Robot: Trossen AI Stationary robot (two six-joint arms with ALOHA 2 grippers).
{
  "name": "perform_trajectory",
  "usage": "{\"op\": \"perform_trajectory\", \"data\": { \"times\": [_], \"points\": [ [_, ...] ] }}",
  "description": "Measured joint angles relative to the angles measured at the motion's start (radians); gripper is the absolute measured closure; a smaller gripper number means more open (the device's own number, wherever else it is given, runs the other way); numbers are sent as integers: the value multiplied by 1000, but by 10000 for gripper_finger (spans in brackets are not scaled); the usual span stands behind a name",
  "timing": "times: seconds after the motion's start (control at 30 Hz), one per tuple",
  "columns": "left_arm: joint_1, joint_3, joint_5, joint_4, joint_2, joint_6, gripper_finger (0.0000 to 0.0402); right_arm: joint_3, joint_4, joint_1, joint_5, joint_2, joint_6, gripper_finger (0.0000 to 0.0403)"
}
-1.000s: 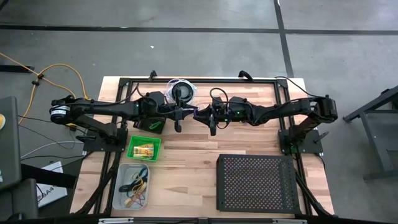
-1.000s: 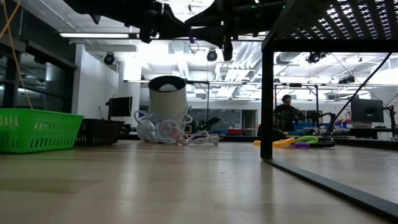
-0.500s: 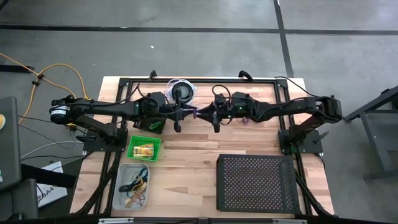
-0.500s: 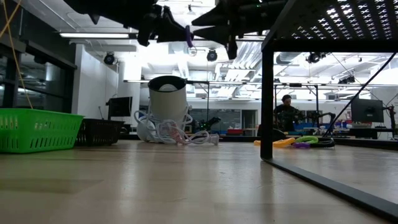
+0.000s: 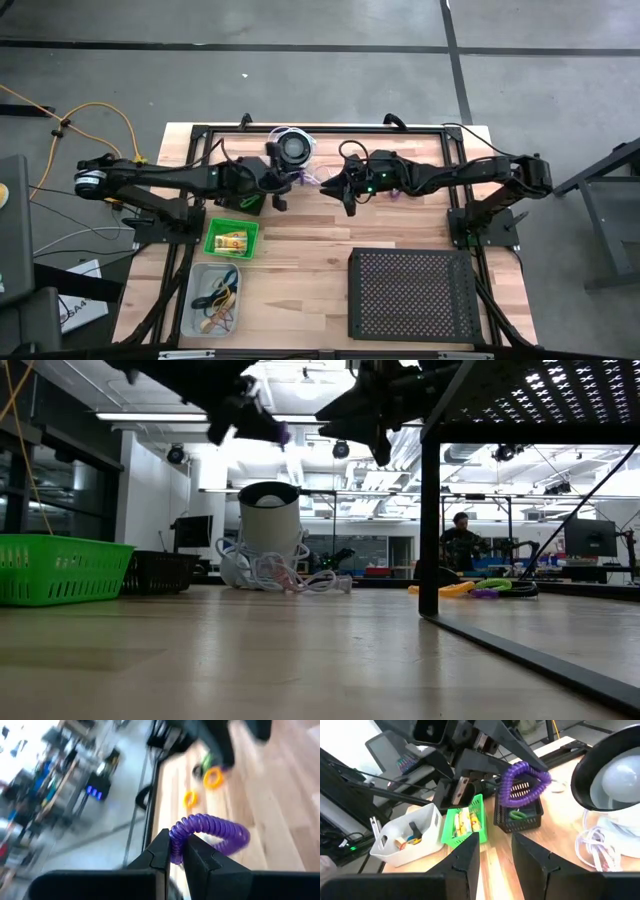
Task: Pick & Place Office Desk Supplies
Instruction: Put the purple coil keychain into the black bin
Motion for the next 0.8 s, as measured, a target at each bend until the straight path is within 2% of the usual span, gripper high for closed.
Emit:
{"op": "perform_trajectory", "data": {
  "times": [0.13, 0.33, 0.53, 0.67, 0.8],
  "points": [
    [-52, 0, -122, -198, -69, -188, 374, 0, -15, 0, -2, 0, 0, 302],
    [-81, 0, -126, -515, -145, -563, 374, 0, -36, 0, 5, 0, 0, 302],
    [-79, 0, -167, -738, -155, -867, 374, 0, -37, 0, -5, 0, 1, 302],
    [-79, -1, -177, -854, -153, -1005, 374, 0, -37, 0, -4, 0, 1, 302],
    [-79, -1, -177, -914, -153, -1070, 374, 0, -37, 0, -2, 0, 0, 302]
  ]
}}
